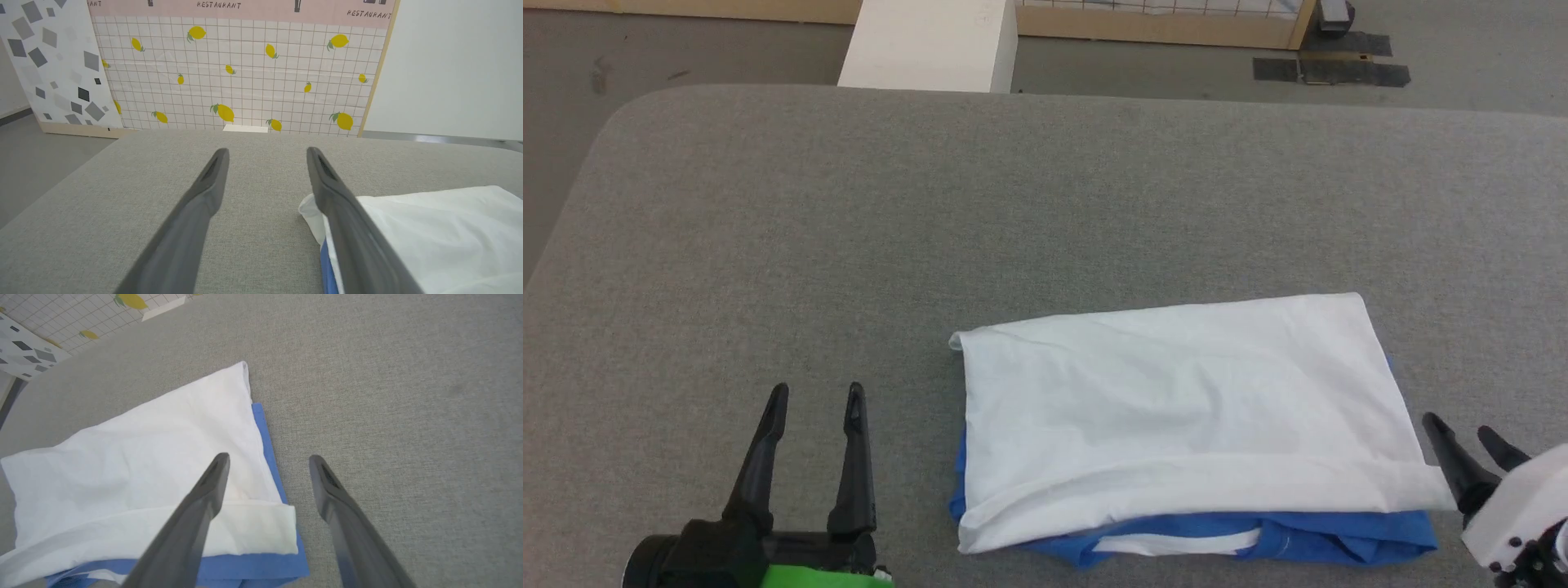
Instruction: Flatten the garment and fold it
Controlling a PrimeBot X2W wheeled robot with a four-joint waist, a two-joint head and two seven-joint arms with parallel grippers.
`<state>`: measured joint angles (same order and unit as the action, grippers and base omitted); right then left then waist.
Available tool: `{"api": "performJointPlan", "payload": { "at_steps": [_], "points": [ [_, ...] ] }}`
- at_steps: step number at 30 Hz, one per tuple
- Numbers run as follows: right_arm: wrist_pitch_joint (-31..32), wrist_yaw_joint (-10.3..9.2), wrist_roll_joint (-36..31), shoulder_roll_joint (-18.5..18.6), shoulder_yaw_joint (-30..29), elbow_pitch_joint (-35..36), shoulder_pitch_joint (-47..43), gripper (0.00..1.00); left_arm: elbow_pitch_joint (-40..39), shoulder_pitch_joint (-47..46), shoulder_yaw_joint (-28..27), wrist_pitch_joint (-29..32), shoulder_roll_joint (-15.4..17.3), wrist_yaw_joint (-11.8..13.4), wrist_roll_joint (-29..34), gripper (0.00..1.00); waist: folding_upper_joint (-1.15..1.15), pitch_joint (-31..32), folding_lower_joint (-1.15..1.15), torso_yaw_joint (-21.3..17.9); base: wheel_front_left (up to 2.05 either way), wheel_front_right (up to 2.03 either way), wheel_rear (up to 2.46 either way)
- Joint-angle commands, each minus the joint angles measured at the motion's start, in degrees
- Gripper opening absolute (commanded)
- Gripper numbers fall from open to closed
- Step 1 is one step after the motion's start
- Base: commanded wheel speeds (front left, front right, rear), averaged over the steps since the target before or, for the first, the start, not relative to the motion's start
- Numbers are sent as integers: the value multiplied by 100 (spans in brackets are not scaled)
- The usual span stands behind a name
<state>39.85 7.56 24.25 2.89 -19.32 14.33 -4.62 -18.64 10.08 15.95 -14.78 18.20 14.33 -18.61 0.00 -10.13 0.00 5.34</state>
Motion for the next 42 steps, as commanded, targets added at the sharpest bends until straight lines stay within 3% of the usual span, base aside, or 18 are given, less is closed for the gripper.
{"api": "performJointPlan", "payload": {
  "at_steps": [1,8,17,18,20,30,37,42],
  "points": [
    [87,-8,-112,-2,65,-116,169,100,30,91,-54,-21,-89,-12,73,100,0,-79,0,77,0,0,0],
    [390,-8,-591,39,205,-681,530,100,220,15,-131,-21,-364,-297,201,100,0,-327,0,328,0,0,0],
    [799,-8,-552,122,97,-1243,632,100,364,-154,-227,-21,-557,-588,317,100,0,-507,0,576,0,0,0],
    [888,-8,-489,117,111,-1290,628,92,380,-161,-243,-21,-575,-617,323,100,0,-515,0,591,0,0,0],
    [995,-8,-376,105,165,-1339,637,0,404,-174,-272,-21,-604,-665,333,100,0,-521,0,613,0,0,0],
    [874,-8,-429,55,284,-1443,910,0,487,-158,-383,-21,-707,-830,375,100,0,-345,0,521,0,0,0],
    [698,-8,-674,196,-486,-1428,1137,0,544,-64,-407,-21,-798,-909,372,100,0,-161,0,366,0,0,0],
    [795,-8,-894,493,-1178,-1365,1148,0,591,-4,-403,-21,-868,-955,386,100,0,-51,0,277,0,0,0]
  ]
}}
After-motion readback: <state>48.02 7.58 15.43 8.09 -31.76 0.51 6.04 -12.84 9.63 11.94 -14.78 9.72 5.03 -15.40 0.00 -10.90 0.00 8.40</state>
